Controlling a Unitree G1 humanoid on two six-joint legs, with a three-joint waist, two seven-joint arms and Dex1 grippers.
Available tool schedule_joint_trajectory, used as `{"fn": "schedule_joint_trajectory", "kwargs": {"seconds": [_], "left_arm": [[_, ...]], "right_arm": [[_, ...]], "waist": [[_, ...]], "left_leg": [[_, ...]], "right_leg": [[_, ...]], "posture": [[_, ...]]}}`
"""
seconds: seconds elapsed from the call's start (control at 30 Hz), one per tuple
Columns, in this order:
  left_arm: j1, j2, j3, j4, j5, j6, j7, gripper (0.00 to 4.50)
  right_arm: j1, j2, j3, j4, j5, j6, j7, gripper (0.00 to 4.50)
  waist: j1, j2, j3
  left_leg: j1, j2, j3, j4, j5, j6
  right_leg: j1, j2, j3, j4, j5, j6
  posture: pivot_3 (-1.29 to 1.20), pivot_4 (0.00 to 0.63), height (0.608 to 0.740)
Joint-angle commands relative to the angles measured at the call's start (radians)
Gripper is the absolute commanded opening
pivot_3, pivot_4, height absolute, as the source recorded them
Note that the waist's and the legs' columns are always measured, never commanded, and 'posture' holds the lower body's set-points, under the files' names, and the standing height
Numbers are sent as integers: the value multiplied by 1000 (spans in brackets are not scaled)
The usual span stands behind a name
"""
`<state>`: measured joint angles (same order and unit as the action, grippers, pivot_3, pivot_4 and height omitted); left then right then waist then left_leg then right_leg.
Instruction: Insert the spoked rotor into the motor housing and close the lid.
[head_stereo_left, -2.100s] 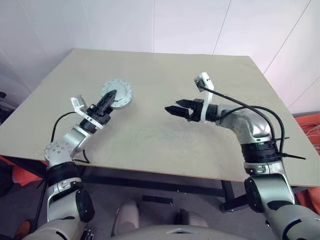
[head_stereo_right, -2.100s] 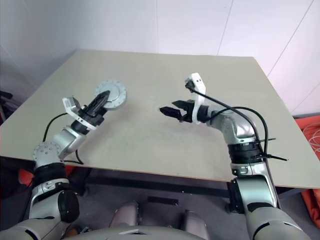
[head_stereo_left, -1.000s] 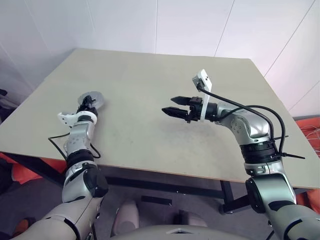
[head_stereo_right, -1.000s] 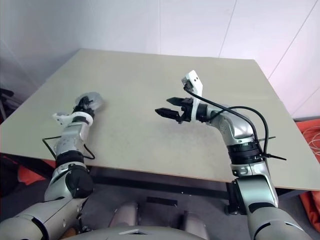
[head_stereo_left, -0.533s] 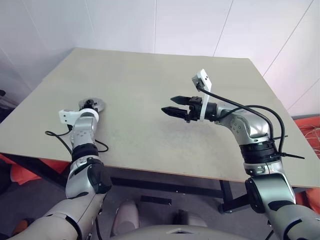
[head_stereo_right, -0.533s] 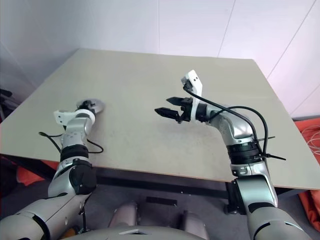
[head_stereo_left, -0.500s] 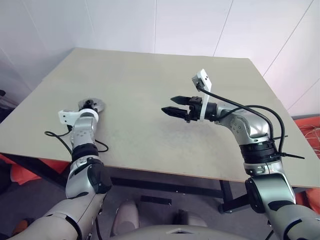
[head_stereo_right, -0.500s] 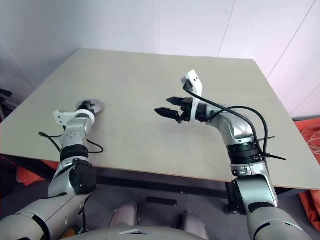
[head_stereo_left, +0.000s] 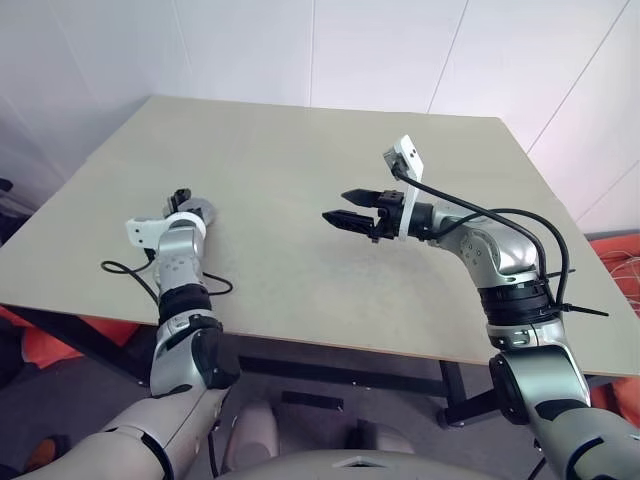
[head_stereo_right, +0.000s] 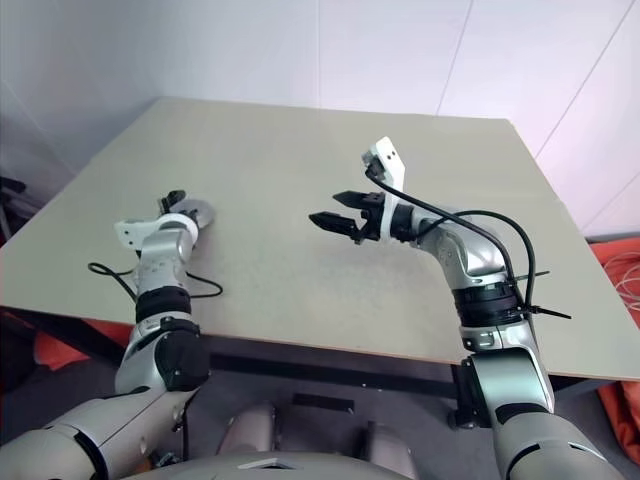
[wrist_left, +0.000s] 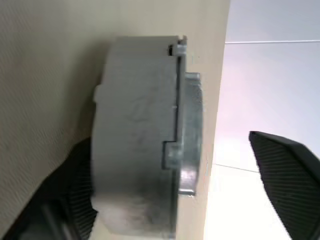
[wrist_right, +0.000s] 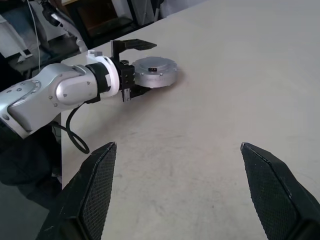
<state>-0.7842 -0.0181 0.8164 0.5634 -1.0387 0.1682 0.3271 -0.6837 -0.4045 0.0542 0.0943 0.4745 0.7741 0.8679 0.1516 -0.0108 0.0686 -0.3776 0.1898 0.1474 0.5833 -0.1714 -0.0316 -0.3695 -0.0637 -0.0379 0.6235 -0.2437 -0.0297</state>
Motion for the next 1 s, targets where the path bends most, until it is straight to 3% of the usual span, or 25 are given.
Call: {"fn": "schedule_joint_trajectory", "kwargs": {"seconds": [0.03,0.33,0.67,0.77,1.0], "left_arm": [[10,-25,-48,-151,-12,36,59,4466],[120,-136,-111,-409,-69,104,240,4466],[280,-122,-305,-567,-15,307,294,4466],[281,-63,-374,-580,28,375,240,4466],[226,301,-676,-534,369,331,-271,4466]], "right_arm": [[-25,-3,-19,-51,18,-11,1,4500],[-27,-3,-19,-47,19,-13,7,4500],[-20,-9,-16,-39,4,-36,9,4500],[-10,-17,-20,-36,-6,-56,7,4500],[66,-56,-75,57,-101,-271,-48,4500]], "waist": [[0,0,0],[-1,0,0],[-1,0,0],[-2,0,0],[-1,1,-1]], "left_leg": [[0,0,0,0,0,0],[0,1,0,1,0,0],[0,1,0,5,0,0],[1,1,0,6,0,0],[1,1,0,6,0,0]], "right_leg": [[0,0,0,0,0,0],[0,0,0,1,0,0],[2,0,0,1,1,1],[2,0,0,1,1,0],[1,0,1,0,2,3]], "posture": [[0,0,740],[0,0,740],[0,0,740],[0,0,740],[0,0,740]]}}
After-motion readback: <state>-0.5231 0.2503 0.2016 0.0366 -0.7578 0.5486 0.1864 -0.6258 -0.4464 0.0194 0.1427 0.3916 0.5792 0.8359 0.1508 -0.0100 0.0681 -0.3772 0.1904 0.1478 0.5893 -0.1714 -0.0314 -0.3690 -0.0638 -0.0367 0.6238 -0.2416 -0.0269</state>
